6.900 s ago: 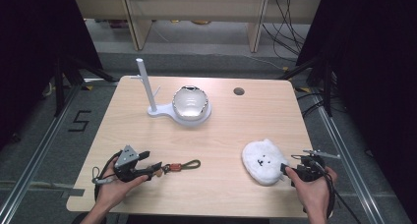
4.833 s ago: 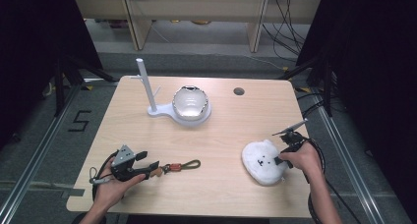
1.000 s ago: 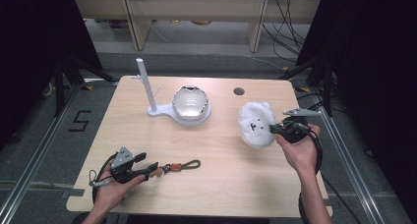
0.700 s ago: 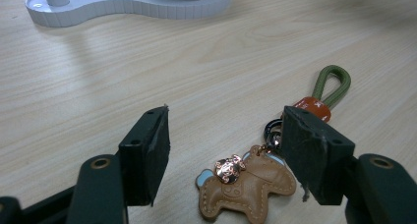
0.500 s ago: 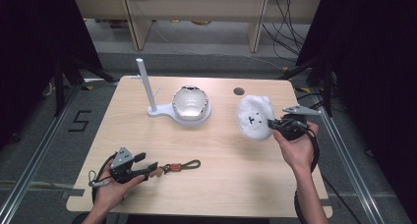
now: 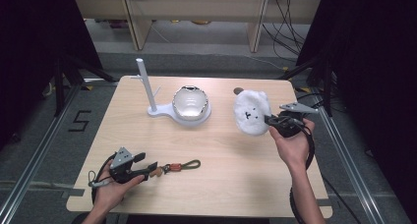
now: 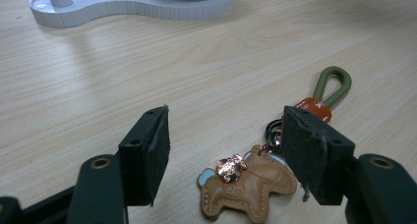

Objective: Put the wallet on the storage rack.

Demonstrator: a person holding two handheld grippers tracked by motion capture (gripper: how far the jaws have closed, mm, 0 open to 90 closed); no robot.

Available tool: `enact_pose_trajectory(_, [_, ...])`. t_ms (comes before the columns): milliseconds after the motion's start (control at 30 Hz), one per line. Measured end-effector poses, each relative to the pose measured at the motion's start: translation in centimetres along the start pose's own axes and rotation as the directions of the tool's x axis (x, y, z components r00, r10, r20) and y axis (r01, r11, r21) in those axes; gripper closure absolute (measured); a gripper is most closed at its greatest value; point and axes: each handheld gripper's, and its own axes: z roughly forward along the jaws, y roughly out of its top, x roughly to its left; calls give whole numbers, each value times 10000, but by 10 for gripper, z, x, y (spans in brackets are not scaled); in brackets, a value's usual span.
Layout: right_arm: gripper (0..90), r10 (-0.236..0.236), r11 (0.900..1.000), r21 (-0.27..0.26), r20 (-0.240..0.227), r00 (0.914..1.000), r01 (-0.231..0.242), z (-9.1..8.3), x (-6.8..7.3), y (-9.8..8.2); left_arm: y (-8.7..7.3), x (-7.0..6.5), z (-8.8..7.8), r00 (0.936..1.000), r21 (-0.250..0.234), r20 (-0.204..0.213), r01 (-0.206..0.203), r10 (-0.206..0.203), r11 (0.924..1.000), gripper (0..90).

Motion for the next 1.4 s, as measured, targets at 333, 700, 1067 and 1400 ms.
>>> enact_pose_trajectory(333, [838, -486, 9984, -296, -215, 9986, 479, 6, 1, 5, 0, 0, -2, 9999, 14, -102, 4, -4, 10000, 353])
enact_pose_trajectory(700, [838, -508, 9978, -442, -335, 9981, 493, 12, 8, 12, 0, 0, -2, 10000, -30, -84, 15, -16, 10000, 353])
enact_pose_trajectory(1067, [838, -443, 9974, -592, -415, 9982, 418, 18, 15, 19, 1, 0, -3, 9999, -122, -118, 38, -39, 9999, 354])
enact_pose_trajectory(1400, [838, -514, 9958, -779, -529, 9973, 472, 26, 22, 27, 0, 1, -4, 9999, -125, -157, -32, 30, 9999, 355])
